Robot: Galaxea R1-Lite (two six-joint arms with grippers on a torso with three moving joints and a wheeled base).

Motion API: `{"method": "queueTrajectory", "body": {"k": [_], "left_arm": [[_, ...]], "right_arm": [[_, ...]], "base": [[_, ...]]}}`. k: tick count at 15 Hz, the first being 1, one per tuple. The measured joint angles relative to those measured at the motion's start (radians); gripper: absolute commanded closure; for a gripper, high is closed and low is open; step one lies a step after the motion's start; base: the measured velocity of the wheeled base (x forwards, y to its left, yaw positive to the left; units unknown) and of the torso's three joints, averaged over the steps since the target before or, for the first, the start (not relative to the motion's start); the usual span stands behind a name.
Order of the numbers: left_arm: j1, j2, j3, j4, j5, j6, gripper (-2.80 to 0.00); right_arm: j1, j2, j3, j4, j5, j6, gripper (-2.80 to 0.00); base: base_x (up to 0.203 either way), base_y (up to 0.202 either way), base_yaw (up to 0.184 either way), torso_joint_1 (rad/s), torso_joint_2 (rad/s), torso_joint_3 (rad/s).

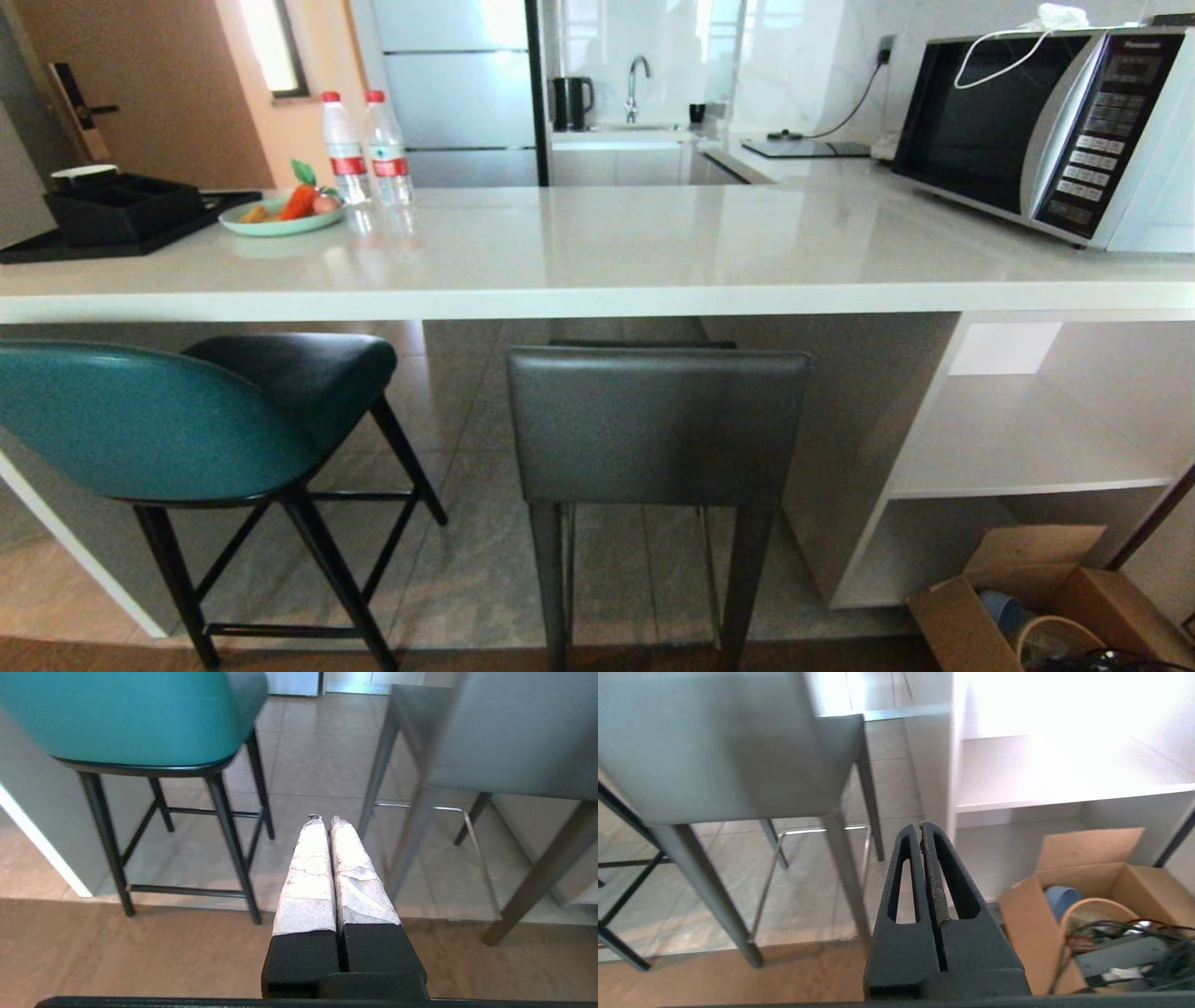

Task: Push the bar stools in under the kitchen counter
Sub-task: Pull the gray chair out from under the dining table

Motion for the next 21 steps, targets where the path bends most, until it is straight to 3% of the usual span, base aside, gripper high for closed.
{"method": "queueTrajectory", "body": {"k": [3,21], "left_arm": [[0.002,0.000,0.000,0.000,0.000,0.000,0.00],[0.001,0.000,-0.001,0.002,-0.001,0.005,0.00]], "right_arm": [[0.000,0.000,0.000,0.000,0.000,0.000,0.00],[0.000,0.000,0.000,0.000,0.000,0.000,0.00]], "base": [[0.000,-0.134,0.003,0.001,0.00,0.001],[0.000,0.000,0.000,0.000,0.00,0.000]]}}
